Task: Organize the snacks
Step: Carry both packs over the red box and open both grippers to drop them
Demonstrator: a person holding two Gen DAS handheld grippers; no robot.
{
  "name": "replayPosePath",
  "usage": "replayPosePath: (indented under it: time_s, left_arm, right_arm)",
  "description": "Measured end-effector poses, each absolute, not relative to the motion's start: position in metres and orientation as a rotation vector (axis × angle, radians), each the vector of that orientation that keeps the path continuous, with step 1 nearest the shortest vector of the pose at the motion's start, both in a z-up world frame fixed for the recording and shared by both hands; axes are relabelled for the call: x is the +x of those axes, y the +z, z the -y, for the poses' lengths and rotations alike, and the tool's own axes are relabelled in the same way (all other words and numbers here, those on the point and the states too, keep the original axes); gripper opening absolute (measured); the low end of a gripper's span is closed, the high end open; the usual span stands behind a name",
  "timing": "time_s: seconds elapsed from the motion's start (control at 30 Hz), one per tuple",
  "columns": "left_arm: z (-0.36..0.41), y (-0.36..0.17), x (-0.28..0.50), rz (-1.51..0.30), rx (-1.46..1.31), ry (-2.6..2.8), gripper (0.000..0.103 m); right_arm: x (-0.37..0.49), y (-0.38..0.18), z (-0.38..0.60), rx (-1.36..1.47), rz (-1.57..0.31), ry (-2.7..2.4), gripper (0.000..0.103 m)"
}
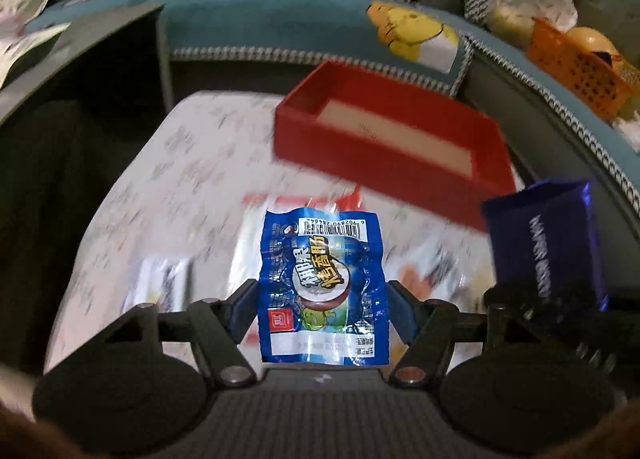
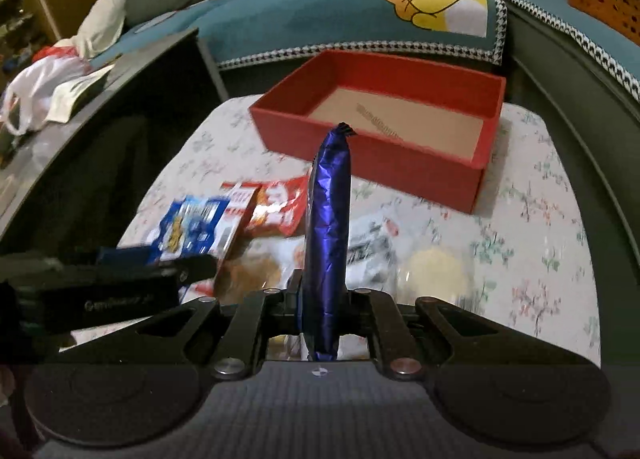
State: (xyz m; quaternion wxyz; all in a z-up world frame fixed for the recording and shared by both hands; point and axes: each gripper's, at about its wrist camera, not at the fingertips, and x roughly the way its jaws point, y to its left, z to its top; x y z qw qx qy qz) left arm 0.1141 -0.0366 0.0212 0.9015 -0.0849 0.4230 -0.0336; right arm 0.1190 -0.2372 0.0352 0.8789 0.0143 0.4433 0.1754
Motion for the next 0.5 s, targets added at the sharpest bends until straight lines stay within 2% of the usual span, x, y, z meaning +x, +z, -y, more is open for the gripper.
replayPosePath:
  time_s: [0.5]
  left_arm:
    - [0.062, 0.034, 0.225, -0.815, -0.190, -0.106, 0.075]
  right_arm:
    - [0.210, 0.041, 0.249, 0.066, -0.884, 0.287, 0.016]
